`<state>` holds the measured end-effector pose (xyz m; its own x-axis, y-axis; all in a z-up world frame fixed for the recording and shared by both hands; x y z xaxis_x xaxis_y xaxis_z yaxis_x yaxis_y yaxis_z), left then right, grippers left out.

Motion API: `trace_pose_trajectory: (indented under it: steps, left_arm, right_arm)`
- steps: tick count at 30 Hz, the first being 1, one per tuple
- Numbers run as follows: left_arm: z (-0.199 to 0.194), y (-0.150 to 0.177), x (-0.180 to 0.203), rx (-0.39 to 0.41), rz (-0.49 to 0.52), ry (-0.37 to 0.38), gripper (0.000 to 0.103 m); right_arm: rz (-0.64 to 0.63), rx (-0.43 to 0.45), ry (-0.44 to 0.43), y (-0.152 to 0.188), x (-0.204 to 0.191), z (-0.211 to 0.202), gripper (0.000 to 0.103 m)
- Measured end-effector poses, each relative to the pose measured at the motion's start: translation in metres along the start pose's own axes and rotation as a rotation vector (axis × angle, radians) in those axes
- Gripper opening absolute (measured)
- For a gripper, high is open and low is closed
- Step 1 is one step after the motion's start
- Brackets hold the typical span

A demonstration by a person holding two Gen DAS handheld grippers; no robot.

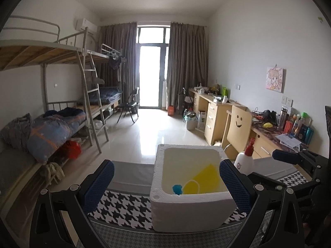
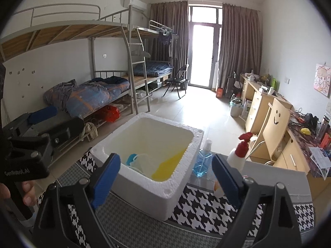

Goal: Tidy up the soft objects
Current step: 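Move both open tools back from the box to the remaining pile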

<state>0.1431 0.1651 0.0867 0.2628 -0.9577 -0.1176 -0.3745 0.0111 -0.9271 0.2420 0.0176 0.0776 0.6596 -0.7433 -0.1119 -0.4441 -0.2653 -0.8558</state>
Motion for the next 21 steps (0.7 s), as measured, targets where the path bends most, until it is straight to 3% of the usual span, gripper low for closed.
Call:
trace_pose_trajectory:
  steps: [21]
  left_arm:
    - [-0.036, 0.002, 0.027, 0.035, 0.026, 0.043, 0.102]
  right_arm:
    - [0.045, 0.077, 0.018, 0.013, 0.02, -0.049, 0.093]
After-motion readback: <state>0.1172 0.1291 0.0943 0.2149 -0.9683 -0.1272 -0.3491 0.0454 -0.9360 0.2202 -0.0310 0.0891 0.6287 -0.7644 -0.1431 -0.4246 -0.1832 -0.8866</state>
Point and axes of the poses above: each gripper's, at about its wrist camera, not at the fingertips, and z roughly the way its jaws point, x to its right, y to its underside, the point moved 2 cm from there along z, roughly the way its jaws point, and after that the axes turned 10 degrees about z, right-handed, at the moved point
